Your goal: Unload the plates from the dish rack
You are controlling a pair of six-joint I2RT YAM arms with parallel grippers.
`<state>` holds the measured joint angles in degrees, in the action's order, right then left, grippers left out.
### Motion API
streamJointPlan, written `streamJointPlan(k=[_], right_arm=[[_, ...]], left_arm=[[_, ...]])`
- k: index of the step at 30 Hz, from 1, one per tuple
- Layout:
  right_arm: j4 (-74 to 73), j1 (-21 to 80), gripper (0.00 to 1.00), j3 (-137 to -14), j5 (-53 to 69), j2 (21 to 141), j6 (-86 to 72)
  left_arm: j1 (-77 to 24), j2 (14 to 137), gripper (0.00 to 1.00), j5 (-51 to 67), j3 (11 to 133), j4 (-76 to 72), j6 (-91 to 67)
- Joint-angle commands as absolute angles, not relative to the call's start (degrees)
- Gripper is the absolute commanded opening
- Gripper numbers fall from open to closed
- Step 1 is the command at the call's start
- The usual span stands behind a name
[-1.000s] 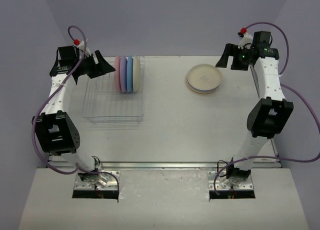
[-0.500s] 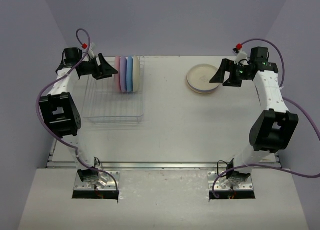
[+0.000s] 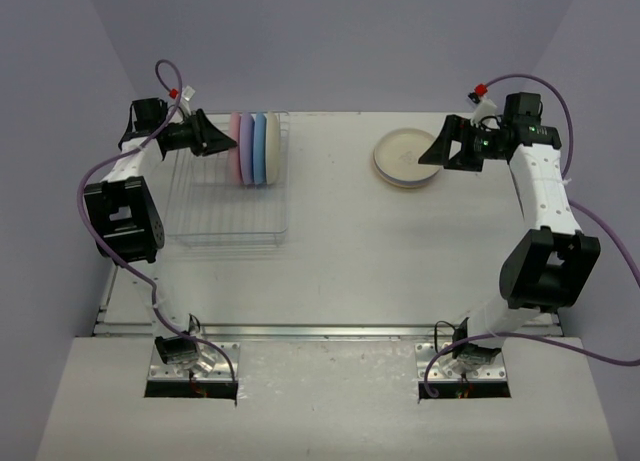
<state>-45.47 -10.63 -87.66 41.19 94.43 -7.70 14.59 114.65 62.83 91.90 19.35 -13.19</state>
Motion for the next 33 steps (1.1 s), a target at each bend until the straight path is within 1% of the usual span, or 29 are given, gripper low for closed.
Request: streamJointPlan(k=[1, 6, 12, 18, 23, 27, 33], right_arm=[[-44.1, -10.4, 0.99, -88.0, 42.9, 93.1, -8.2], [-44.1, -10.4, 0.99, -88.0, 43.1, 92.7, -8.2], [-44.7, -10.4, 0.99, -88.2, 43.4, 92.4, -8.1], [-44.8, -10.4, 0.99, -88.0, 43.7, 91.5, -7.5], [-44.8, -10.4, 0.99, -87.8, 44.1, 91.2, -7.5], [-44.4, -10.4, 0.99, -87.8, 44.9, 91.5, -8.1], [-44.7, -10.3, 0.99, -88.4, 45.1, 90.9, -8.2]], left_arm=[[14.4, 114.5, 0.17, 67.3, 92.6, 15.0, -14.1], [14.6, 113.4, 0.00, 66.9, 92.5, 15.9, -13.5], [14.8, 112.8, 0.00, 69.9, 93.1, 12.8, -17.0], [15.6, 112.2, 0.00, 74.4, 94.3, 7.2, -24.2], [17.0, 111.3, 0.00, 78.9, 94.7, -6.5, -36.8], [17.3, 110.3, 0.00, 80.6, 95.0, -13.4, -45.1], [17.7, 109.5, 0.00, 81.5, 101.1, -12.8, -46.1]])
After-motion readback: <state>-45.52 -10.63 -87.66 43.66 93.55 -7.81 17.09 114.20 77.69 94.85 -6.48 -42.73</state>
